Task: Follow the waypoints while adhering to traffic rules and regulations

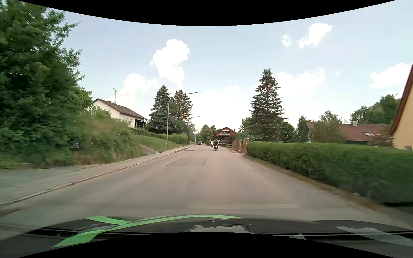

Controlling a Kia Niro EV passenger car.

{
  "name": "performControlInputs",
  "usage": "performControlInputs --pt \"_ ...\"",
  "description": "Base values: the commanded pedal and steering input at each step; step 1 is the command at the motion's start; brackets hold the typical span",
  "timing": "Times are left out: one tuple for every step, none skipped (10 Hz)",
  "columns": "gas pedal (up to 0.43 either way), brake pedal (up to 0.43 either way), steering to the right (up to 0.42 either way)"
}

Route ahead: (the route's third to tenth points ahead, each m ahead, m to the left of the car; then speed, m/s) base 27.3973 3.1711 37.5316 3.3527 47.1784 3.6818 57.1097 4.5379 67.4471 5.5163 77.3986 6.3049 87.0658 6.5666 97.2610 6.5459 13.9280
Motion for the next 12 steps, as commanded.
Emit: performControlInputs --pt "0.177 0.000 -0.007" --pt "0.177 0.000 -0.006" --pt "0.177 0.000 -0.006" --pt "0.157 0.000 -0.006" --pt "0.150 0.000 -0.006" --pt "0.150 0.000 -0.006" --pt "0.138 0.000 -0.006" --pt "0.130 0.000 -0.006" --pt "0.130 0.000 -0.006" --pt "0.130 0.000 -0.006" --pt "0.130 0.000 -0.005" --pt "0.130 0.000 -0.005"
